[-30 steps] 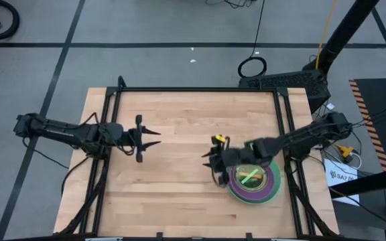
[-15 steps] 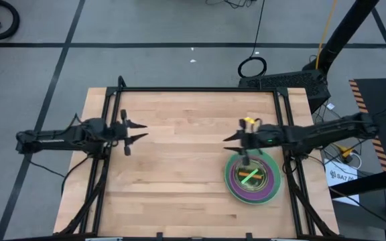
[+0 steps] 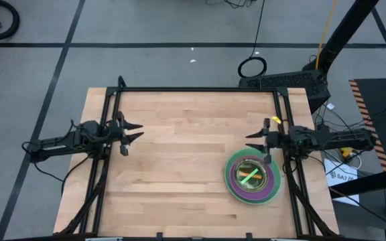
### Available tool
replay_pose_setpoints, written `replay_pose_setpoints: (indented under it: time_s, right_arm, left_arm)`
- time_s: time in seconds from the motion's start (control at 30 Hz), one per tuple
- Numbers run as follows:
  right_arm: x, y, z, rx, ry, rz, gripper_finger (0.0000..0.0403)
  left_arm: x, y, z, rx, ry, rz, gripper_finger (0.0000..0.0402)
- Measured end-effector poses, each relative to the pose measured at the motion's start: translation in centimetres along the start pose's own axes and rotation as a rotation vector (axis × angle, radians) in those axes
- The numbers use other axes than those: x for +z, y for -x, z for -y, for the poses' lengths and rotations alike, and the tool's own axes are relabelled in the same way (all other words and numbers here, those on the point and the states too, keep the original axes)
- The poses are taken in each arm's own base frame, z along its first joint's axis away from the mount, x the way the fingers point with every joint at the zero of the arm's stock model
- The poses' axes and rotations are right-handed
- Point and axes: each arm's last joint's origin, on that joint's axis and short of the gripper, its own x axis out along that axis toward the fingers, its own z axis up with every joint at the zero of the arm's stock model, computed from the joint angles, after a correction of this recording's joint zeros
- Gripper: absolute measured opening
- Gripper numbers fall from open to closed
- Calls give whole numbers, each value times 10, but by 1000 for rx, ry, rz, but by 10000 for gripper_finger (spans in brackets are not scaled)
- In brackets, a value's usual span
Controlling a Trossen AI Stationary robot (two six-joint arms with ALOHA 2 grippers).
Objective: Stack plastic plates
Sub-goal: Return to Home Position
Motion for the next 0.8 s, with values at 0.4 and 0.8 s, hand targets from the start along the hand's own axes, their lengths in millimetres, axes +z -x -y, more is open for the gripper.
replay_pose_setpoints:
  time_s: [0.4,0.8]
  right_arm:
    - [-17,25,3,-58,151,-70,95]
    - [-20,12,-2,12,187,181,54]
  left_arm:
    - [-16,-2,-1,95,130,-33,145]
    - [-24,-3,0,69,166,-73,145]
